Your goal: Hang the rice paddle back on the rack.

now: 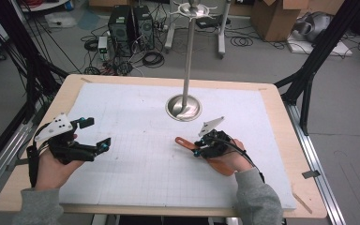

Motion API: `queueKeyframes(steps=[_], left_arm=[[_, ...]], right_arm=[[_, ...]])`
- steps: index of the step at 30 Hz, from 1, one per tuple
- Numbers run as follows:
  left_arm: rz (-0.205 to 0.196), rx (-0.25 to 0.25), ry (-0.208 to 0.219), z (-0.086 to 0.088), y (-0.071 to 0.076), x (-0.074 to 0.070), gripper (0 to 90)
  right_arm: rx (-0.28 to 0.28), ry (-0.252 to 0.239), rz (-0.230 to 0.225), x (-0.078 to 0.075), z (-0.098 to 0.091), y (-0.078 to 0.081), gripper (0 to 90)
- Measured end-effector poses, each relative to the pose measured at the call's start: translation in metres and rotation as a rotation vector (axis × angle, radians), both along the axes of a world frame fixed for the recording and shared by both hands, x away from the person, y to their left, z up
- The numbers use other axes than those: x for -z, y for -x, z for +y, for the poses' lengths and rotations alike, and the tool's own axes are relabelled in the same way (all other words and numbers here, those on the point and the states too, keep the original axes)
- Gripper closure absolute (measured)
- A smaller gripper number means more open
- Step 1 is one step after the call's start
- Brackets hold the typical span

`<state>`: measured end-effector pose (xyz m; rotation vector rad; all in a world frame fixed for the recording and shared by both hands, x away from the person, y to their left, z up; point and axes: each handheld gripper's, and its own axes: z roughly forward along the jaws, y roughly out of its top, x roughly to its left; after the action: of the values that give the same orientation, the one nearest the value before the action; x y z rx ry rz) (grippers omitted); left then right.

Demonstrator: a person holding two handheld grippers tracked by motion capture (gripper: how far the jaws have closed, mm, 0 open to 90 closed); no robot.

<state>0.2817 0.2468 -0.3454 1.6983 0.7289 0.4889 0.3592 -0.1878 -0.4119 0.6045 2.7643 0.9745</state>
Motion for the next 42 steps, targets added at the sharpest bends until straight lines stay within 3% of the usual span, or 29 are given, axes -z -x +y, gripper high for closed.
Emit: queueKeyframes(steps=[16, 42], left_arm=[[-0.002, 0.001, 0.002, 0.0, -0.001, -0.001, 2.6], [-0.003, 0.002, 0.003, 0.0, 0.0, -0.001, 2.6]], right_arm=[[0.036, -0.127, -0.075, -0.021, -0.015, 0.005, 64.6], [0.063, -0.261, -0.166, -0.051, -0.037, 0.015, 64.6]])
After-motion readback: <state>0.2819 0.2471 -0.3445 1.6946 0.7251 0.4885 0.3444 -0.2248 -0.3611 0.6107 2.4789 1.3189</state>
